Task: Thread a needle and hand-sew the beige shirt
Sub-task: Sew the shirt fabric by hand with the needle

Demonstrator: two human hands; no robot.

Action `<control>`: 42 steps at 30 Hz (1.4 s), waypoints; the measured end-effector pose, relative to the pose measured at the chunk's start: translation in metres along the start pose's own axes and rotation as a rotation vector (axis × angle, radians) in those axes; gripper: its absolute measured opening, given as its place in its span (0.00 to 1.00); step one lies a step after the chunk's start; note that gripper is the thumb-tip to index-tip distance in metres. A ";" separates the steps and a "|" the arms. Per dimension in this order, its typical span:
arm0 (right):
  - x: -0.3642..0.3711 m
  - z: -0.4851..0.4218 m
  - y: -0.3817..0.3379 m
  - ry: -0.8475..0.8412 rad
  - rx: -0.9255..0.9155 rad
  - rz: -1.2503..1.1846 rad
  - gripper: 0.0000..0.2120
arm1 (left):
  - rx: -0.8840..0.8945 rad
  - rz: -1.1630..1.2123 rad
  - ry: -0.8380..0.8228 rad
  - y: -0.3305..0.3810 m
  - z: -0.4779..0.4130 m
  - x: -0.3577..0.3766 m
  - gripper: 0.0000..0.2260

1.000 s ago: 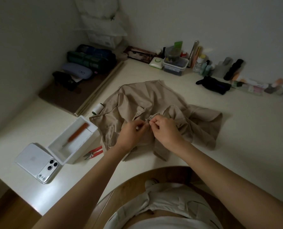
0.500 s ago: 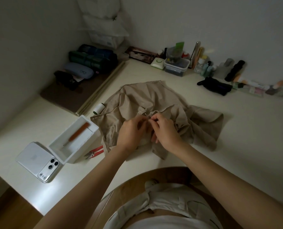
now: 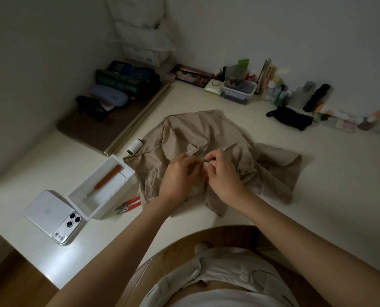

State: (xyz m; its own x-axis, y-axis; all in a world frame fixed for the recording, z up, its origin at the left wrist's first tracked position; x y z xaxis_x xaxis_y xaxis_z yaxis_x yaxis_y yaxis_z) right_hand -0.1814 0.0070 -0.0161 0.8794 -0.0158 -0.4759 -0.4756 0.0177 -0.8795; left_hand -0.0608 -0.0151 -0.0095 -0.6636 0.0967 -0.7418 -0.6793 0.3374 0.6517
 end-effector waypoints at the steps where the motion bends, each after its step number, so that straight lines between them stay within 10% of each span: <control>1: 0.001 -0.001 0.000 0.008 0.006 -0.009 0.03 | 0.013 -0.012 -0.001 0.000 0.000 0.000 0.06; 18: -0.011 -0.013 0.000 -0.022 0.087 0.270 0.20 | 0.033 -0.063 0.062 -0.005 0.007 -0.008 0.07; 24: -0.009 -0.021 -0.004 -0.003 0.135 0.053 0.11 | 0.080 -0.092 0.049 -0.006 0.010 -0.007 0.06; 31: -0.032 -0.027 -0.027 0.080 0.116 -0.098 0.11 | 0.063 -0.256 -0.339 -0.035 0.017 0.019 0.09; 36: -0.033 -0.037 -0.028 0.032 0.160 -0.254 0.12 | -0.090 0.437 -0.540 0.001 0.012 0.009 0.27; 42: -0.042 -0.040 -0.015 0.016 0.395 -0.686 0.12 | -0.145 0.871 -0.480 0.015 0.003 -0.011 0.09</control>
State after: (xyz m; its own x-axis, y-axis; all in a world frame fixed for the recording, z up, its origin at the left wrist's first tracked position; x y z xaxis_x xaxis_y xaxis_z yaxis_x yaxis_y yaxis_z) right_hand -0.2124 -0.0329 0.0166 0.9715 -0.1659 0.1691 0.2185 0.3523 -0.9100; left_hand -0.0627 -0.0083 0.0081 -0.7729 0.6334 0.0382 -0.0699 -0.1448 0.9870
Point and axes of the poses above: each hand's wrist, its own z-axis away from the middle knuckle, its own x-axis out of the palm, y = z × x, the point moved 5 cm from there along -z, towards the middle knuckle, and after that the axes turned 5 degrees about -z, right-handed, at the moved point
